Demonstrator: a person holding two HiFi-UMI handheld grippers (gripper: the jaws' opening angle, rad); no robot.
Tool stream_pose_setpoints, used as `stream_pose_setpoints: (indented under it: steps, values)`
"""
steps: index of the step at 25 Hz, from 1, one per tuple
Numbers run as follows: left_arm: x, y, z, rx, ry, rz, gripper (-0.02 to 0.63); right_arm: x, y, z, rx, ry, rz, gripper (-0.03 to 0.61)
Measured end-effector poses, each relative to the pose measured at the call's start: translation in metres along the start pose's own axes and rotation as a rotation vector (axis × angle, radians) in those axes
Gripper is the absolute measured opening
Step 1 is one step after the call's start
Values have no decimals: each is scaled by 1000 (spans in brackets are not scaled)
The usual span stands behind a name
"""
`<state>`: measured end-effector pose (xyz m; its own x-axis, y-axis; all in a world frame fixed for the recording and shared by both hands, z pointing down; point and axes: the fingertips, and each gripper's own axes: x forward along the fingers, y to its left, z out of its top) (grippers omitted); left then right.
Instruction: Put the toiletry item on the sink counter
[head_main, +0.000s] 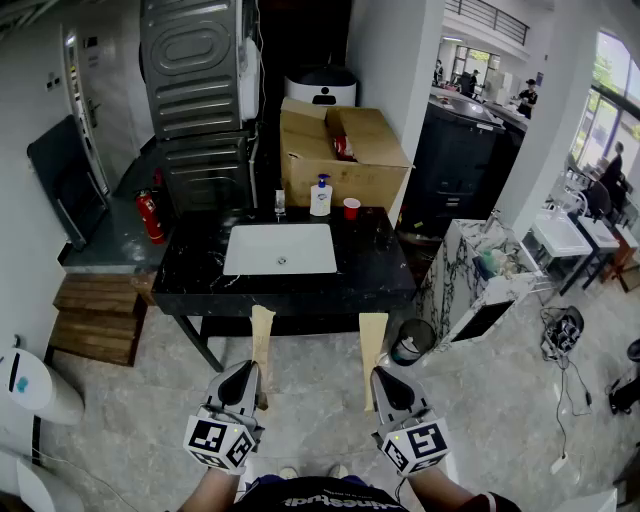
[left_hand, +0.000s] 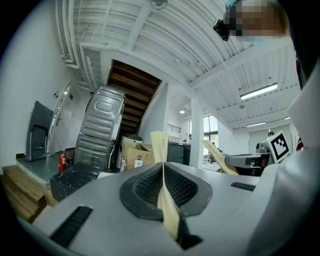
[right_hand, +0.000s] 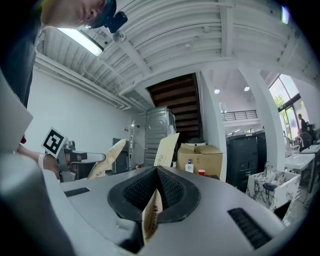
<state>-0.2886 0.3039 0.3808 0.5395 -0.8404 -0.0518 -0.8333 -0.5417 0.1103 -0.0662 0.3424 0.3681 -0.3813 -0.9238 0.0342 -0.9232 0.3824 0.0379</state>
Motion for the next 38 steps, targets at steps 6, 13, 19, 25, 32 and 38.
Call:
stream_pose_setpoints:
  steps: [6, 13, 19, 25, 32, 38]
  values:
    - [1, -2, -12, 1, 29, 11, 20, -4, -4, -2, 7, 1, 1, 38]
    - [5, -12, -11, 13, 24, -1, 21, -7, -9, -2, 13, -2, -3, 38]
    - [11, -23, -10, 8, 22, -2, 21, -14, -22, 3, 51, -22, -1, 38]
    - [23, -43, -13, 11, 25, 1, 20, -24, -41, 1, 65, -25, 8, 38]
    - [41, -78, -19, 28, 25, 15, 21, -39, -74, -11, 80, -24, 26, 38]
    - [59, -98, -26, 40, 41, 12, 20, -46, -99, -20, 102, -21, 27, 38]
